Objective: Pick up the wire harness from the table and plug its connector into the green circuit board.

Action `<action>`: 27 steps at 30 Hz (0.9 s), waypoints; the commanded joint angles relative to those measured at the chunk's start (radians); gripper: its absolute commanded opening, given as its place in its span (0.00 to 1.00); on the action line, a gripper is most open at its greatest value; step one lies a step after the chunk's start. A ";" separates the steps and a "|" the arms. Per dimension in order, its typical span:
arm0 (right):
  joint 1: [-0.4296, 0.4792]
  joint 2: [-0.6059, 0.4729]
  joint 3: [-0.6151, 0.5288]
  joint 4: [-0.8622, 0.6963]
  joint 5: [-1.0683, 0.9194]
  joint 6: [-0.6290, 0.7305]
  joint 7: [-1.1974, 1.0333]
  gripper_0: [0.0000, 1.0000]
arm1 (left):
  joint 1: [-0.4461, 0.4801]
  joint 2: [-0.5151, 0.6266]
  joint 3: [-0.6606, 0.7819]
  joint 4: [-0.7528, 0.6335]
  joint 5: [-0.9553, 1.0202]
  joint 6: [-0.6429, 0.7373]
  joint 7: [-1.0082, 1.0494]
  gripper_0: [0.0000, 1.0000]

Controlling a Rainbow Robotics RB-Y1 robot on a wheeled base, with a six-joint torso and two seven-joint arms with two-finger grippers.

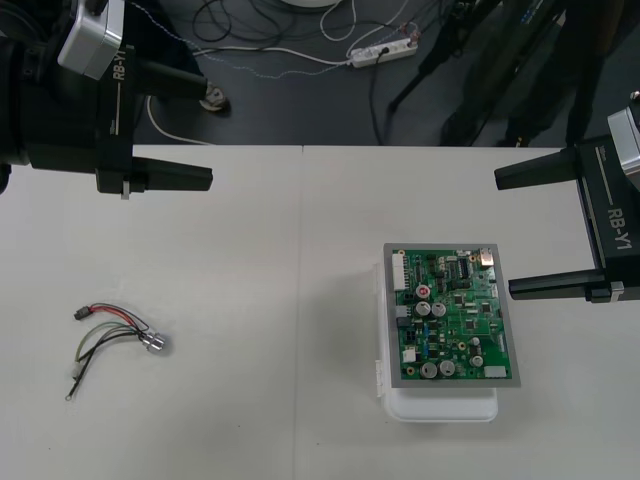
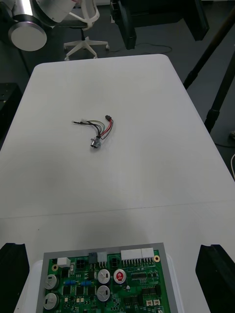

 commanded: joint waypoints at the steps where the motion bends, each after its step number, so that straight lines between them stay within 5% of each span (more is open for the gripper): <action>1: -0.007 0.015 -0.034 -0.017 0.005 -0.005 0.047 1.00 | -0.020 -0.015 0.027 -0.030 -0.005 -0.026 -0.040 0.99; 27: -0.007 0.015 -0.034 -0.017 0.005 -0.005 0.047 1.00 | -0.020 -0.015 0.027 -0.030 -0.005 -0.026 -0.040 0.99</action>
